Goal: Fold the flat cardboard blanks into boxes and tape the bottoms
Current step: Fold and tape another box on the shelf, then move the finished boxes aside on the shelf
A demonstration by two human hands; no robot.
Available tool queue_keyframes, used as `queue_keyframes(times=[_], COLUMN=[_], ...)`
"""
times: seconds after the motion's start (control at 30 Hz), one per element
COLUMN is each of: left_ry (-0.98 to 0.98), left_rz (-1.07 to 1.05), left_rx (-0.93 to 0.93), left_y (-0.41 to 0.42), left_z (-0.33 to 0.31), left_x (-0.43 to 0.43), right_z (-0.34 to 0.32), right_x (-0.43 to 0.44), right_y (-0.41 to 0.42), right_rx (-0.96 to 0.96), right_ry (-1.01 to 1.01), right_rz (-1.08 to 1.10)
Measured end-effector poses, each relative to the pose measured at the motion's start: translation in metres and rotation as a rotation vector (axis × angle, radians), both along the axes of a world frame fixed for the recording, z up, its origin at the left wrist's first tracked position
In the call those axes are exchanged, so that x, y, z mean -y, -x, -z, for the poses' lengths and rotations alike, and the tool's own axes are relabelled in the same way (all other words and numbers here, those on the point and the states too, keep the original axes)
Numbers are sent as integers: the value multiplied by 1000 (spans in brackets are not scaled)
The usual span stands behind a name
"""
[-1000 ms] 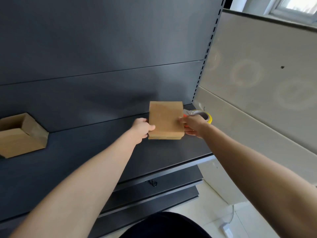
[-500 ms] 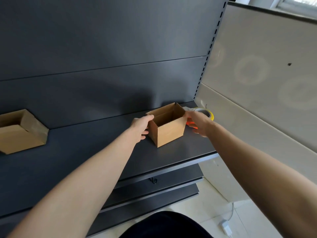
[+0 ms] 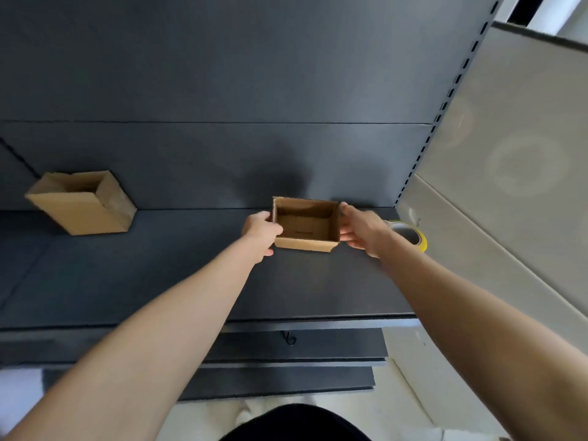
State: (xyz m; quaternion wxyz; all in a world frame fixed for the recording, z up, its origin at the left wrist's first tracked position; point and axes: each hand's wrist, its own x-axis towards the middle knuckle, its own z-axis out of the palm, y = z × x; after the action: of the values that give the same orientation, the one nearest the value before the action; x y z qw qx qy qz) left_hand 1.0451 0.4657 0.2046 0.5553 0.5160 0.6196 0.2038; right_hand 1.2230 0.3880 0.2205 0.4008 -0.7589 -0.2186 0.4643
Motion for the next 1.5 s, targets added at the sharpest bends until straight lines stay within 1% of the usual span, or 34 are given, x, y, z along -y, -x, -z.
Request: queue_keyframes(times=[0.17, 0.4, 0.53, 0.8, 0.93, 1.1, 1.23, 1.37, 1.43, 1.5], left_ry=[-93, -148, -164, -108, -94, -85, -103, -134, -96, -16], left_rz=[-260, -443, -538, -728, -762, -756, -750, -736, -763, -783], left_rx=[2, -12, -23, -66, -87, -76, -12, 58, 59, 89], left_y=[31, 111, 170, 318, 369, 403, 417, 422, 423, 423], left_z=[-1, -15, -18, -22, -23, -21, -14, -3, 2, 7], left_x=[-5, -25, -38, -83, -108, -137, -156, -165, -164, -161], right_z=[0, -14, -24, -25, -23, -24, -20, -13, -10, -7], right_x=[-22, -56, -76, -121, -148, -183, -212, -233, -240, -245], right_y=[22, 79, 127, 236, 284, 329, 356, 377, 384, 390], right_rx=[-14, -18, -8, 9, 5, 8, -23, -70, -87, -111], right_ry=[25, -33, -70, -26, -8, -3, -36, -21, -19, -21], right_rz=[-151, -322, -388, -476, -486, -471, -455, -394, -378, -372])
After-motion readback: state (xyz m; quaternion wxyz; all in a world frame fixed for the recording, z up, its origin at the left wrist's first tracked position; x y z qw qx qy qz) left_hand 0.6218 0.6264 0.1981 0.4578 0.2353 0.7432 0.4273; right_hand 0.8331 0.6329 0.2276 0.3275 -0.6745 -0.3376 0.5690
